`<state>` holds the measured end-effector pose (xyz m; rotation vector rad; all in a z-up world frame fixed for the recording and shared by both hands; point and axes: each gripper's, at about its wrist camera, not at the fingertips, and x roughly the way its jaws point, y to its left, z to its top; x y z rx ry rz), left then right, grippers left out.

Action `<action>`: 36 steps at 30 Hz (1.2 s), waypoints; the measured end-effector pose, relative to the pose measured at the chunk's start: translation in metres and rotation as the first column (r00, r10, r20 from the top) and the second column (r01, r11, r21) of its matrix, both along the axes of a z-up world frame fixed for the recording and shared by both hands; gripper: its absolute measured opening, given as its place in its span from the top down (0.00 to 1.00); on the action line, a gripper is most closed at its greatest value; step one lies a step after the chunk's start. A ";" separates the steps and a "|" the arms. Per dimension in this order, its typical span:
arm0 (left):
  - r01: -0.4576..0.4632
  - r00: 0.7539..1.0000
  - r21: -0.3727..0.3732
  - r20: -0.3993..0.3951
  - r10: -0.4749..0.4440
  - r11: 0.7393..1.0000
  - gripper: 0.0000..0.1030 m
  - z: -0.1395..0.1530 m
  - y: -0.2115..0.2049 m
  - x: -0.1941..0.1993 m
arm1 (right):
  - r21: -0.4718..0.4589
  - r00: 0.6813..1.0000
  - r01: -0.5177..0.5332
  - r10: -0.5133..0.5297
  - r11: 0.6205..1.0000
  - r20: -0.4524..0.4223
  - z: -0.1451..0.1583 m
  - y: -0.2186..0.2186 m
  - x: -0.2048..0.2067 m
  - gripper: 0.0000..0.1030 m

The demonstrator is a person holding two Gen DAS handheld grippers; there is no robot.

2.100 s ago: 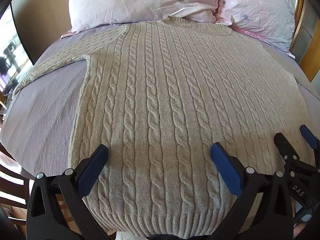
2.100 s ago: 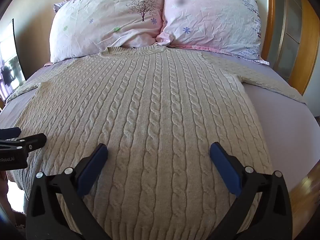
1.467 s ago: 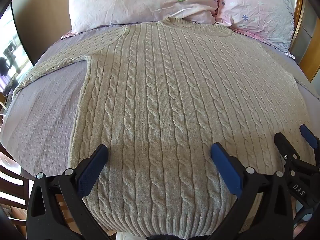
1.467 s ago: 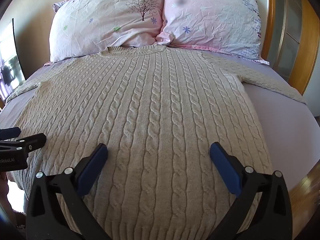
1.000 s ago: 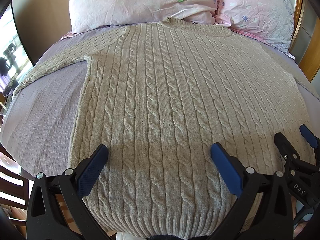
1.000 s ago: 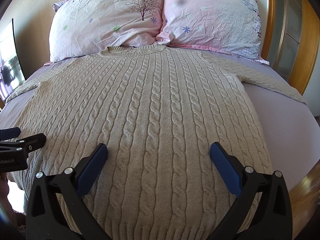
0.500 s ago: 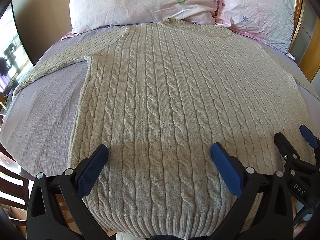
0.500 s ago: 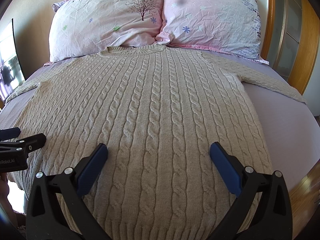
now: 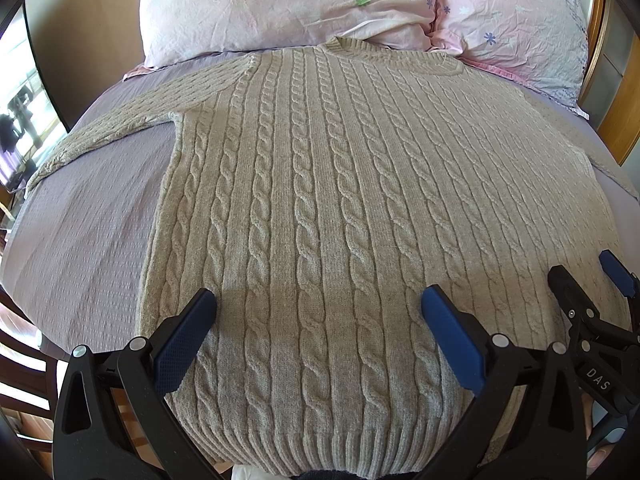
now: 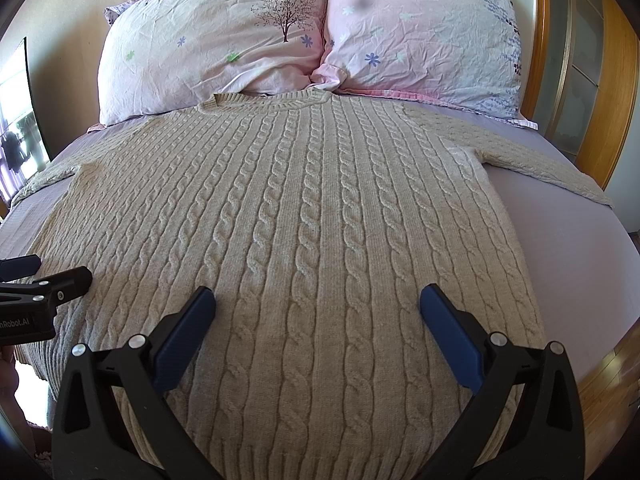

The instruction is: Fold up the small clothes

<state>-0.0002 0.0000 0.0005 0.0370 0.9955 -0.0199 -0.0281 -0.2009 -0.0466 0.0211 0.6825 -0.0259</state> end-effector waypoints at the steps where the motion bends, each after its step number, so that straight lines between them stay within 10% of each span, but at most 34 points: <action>1: 0.000 1.000 0.000 0.001 0.000 1.000 0.01 0.000 0.000 0.000 | 0.000 1.000 0.000 0.000 1.000 0.000 0.000 0.000 0.000 0.02; 31: 0.009 1.000 0.005 -0.013 -0.009 1.000 0.01 0.000 0.000 0.002 | -0.007 0.999 -0.030 0.030 1.000 0.040 -0.006 -0.001 0.002 0.02; 36: 0.026 1.000 0.007 -0.009 -0.026 1.000 0.01 0.001 -0.002 0.005 | 0.126 0.989 -0.117 0.104 0.985 0.105 0.007 -0.046 -0.002 0.02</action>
